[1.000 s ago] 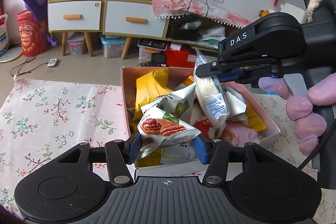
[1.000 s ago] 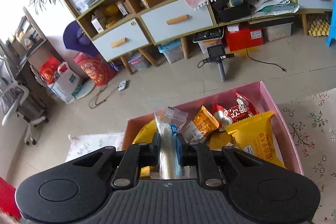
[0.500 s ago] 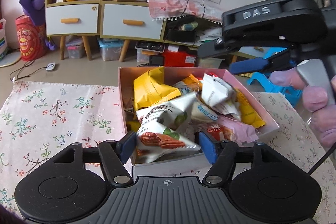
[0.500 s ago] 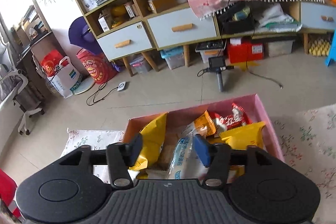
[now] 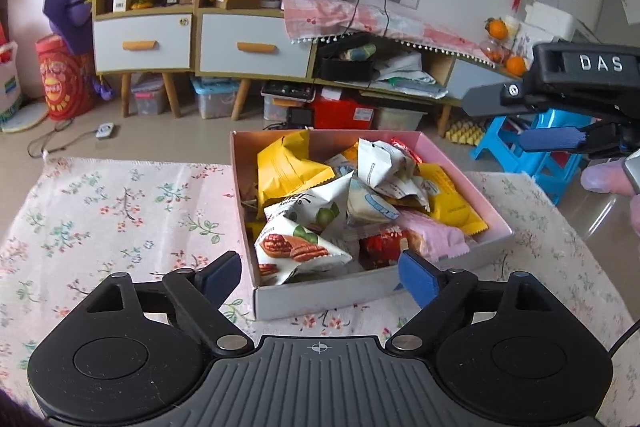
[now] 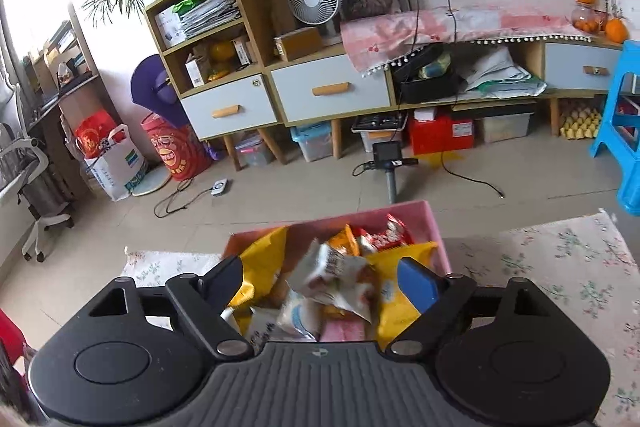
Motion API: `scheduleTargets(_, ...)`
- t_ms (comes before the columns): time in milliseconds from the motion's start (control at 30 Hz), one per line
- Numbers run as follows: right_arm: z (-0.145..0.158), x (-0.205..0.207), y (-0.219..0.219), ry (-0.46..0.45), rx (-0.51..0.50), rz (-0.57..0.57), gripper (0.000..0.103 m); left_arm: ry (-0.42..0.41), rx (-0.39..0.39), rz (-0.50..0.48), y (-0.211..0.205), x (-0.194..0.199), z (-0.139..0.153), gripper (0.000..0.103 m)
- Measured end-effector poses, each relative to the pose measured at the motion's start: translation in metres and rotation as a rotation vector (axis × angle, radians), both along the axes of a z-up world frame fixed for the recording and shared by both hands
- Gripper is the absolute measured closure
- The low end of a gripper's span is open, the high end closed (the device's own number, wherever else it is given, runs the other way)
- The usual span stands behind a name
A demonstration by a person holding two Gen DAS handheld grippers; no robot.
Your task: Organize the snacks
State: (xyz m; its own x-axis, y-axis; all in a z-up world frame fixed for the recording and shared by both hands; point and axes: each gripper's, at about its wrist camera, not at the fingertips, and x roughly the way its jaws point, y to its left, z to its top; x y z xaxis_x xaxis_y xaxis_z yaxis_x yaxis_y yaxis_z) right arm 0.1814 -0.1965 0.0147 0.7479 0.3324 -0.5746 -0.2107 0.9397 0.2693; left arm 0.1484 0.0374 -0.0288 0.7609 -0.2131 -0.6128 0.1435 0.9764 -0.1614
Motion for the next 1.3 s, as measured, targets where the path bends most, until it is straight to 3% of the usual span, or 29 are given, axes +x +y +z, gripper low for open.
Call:
scheduleTargets(267, -0.007, -0.022, -0.009, -0.007, -0.072, -0.021, 0.022, 0.025, 0.035, 0.012, -0.001, -0.016, 0.007, 0.010)
scheduleTargets(600, -0.020, -0.061, -0.016, 0.027, -0.133, -0.035, 0.018, 0.108, 0.031, 0.099, 0.005, -0.042, 0.010, 0.006)
scheduleTargets(967, -0.028, -0.096, 0.008, 0.004, -0.246, 0.004, 0.014, 0.164, 0.066, 0.147, 0.005, -0.058, 0.018, 0.006)
scheduleTargets(1067, -0.035, -0.102, 0.009, 0.039, -0.239, -0.004, 0.013, 0.170, 0.056, 0.161, 0.008, -0.062, 0.021, 0.006)
scheduleTargets(1300, -0.041, -0.114, 0.010, 0.055, -0.281, -0.021, 0.013, 0.181, 0.129, 0.196, 0.009, -0.070, 0.017, 0.006)
